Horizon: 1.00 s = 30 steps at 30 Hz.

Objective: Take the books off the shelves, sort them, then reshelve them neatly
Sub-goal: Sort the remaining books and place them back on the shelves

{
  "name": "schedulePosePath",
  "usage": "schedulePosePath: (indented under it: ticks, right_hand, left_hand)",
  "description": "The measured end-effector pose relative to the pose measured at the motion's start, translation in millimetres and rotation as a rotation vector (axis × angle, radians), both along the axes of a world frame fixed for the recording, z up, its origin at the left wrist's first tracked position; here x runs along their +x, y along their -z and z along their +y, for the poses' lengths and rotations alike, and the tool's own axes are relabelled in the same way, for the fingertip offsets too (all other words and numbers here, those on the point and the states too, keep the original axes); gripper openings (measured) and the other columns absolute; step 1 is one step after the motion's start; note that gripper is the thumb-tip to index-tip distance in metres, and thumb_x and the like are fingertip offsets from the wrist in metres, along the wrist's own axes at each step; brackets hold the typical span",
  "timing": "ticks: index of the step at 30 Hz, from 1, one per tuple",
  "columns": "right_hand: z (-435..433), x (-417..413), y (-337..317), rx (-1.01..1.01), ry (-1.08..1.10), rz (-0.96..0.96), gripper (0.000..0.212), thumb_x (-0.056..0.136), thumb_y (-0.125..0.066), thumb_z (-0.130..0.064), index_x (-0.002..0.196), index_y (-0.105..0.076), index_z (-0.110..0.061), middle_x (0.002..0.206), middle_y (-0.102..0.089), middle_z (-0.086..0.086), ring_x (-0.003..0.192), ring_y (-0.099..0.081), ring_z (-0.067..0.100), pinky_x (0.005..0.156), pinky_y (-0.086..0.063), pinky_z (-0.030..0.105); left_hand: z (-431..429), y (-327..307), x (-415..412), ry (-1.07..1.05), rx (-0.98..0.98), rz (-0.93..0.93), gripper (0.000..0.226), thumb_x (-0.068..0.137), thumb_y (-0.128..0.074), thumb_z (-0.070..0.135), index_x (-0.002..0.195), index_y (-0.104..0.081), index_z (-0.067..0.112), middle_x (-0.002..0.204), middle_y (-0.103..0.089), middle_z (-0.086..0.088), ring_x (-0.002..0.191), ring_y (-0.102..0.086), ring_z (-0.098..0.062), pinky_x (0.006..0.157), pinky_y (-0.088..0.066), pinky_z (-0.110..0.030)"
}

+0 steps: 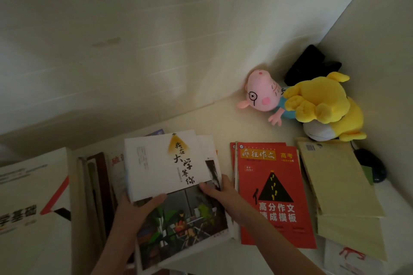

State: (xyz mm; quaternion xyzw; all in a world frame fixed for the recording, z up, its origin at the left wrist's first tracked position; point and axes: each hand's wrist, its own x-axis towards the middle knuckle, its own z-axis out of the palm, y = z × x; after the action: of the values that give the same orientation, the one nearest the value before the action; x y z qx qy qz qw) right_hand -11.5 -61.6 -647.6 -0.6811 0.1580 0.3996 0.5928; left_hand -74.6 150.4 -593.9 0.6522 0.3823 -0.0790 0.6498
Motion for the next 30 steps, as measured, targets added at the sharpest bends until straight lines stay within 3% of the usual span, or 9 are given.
schedulePosePath:
  ticks: [4, 6, 8, 12, 17, 21, 25, 28, 30]
  right_hand:
    - [5.6, -11.4, -11.8, -0.209, -0.15, -0.159, 0.092, 0.072, -0.076, -0.053, 0.142, -0.021, -0.028, 0.144, -0.025, -0.002, 0.136, -0.028, 0.024, 0.113, -0.032, 0.047]
    - [-0.7, -12.4, -22.3, -0.105, -0.094, -0.165, 0.068, 0.082, -0.074, -0.036, 0.13, -0.026, -0.035, 0.134, -0.041, -0.009, 0.122, -0.045, 0.014, 0.097, -0.05, 0.03]
    - [-8.7, -12.5, -28.2, -0.039, -0.056, -0.174, 0.066, 0.084, -0.072, -0.024, 0.125, -0.023, -0.037, 0.116, -0.042, -0.023, 0.11, -0.045, 0.003, 0.077, -0.047, 0.007]
    - [-23.5, -12.5, -35.4, 0.074, 0.035, -0.181, 0.116, 0.057, -0.091, -0.036, 0.147, -0.018, -0.029, 0.134, -0.052, -0.005, 0.124, -0.052, 0.019, 0.1, -0.048, 0.036]
    - [-56.4, -8.4, -69.1, 0.134, 0.162, -0.353, 0.092, 0.042, -0.091, -0.031, 0.124, -0.049, -0.023, 0.112, -0.069, -0.006, 0.106, -0.066, 0.014, 0.082, -0.057, 0.03]
    - [-89.6, -3.4, -80.4, 0.068, 0.336, -0.536, 0.077, 0.052, -0.091, -0.015, 0.119, -0.055, -0.021, 0.111, -0.07, -0.005, 0.105, -0.066, 0.013, 0.08, -0.058, 0.031]
    - [-120.0, -15.3, -68.8, -0.08, 0.396, -0.609, 0.077, 0.047, -0.091, -0.037, 0.113, -0.059, -0.011, 0.094, -0.072, -0.005, 0.086, -0.068, 0.011, 0.07, -0.056, 0.022]
    - [-134.6, -26.6, -58.4, -0.121, 0.346, -0.582, 0.058, 0.061, -0.089, -0.033, 0.107, -0.066, -0.006, 0.087, -0.074, 0.004, 0.082, -0.069, 0.019, 0.069, -0.053, 0.019]
    - [-137.4, -30.0, -58.9, -0.137, 0.324, -0.61, 0.051, 0.063, -0.09, -0.031, 0.105, -0.068, -0.012, 0.092, -0.075, -0.009, 0.088, -0.069, 0.007, 0.072, -0.05, 0.012]
  left_hand:
    - [-19.7, -12.2, 10.9, 0.075, 0.083, -0.189, 0.096, 0.064, -0.085, 0.012, 0.136, -0.031, 0.047, 0.136, -0.043, 0.013, 0.123, -0.038, -0.011, 0.105, -0.032, -0.038]
    - [-23.7, -16.7, 13.5, 0.074, 0.017, -0.206, 0.083, 0.068, -0.08, 0.002, 0.126, -0.034, 0.04, 0.121, -0.046, 0.012, 0.114, -0.038, -0.008, 0.099, -0.031, -0.032]
    - [-27.6, -22.9, 12.7, 0.07, -0.01, -0.216, 0.081, 0.069, -0.079, -0.001, 0.125, -0.035, 0.037, 0.113, -0.046, 0.014, 0.111, -0.038, -0.008, 0.096, -0.031, -0.03]
    - [-30.7, -31.4, 6.7, 0.131, 0.009, -0.243, 0.071, 0.063, -0.083, 0.004, 0.112, -0.047, 0.04, 0.104, -0.051, 0.026, 0.102, -0.051, -0.004, 0.093, -0.039, -0.028]
    - [-47.7, -50.0, 24.3, 0.331, 0.058, -0.348, 0.067, 0.062, -0.083, 0.004, 0.103, -0.047, 0.043, 0.091, -0.064, 0.029, 0.086, -0.053, 0.025, 0.066, -0.043, 0.001]
    - [-75.9, -53.3, 51.9, 0.467, 0.055, -0.413, 0.066, 0.063, -0.084, 0.006, 0.108, -0.048, 0.038, 0.095, -0.059, 0.029, 0.092, -0.053, 0.024, 0.07, -0.042, 0.002]
    - [-106.2, -32.6, 65.1, 0.559, -0.042, -0.382, 0.067, 0.063, -0.084, 0.003, 0.119, -0.055, 0.025, 0.104, -0.064, 0.016, 0.098, -0.063, 0.004, 0.07, -0.048, -0.006]
    - [-116.9, -25.5, 63.9, 0.633, -0.111, -0.396, 0.079, 0.065, -0.078, -0.011, 0.134, -0.042, 0.003, 0.115, -0.061, 0.001, 0.104, -0.061, 0.003, 0.076, -0.05, -0.01]
    - [-118.2, -23.6, 63.9, 0.65, -0.124, -0.477, 0.088, 0.064, -0.075, -0.018, 0.138, -0.034, 0.004, 0.128, -0.054, -0.002, 0.113, -0.057, -0.002, 0.084, -0.05, -0.015]
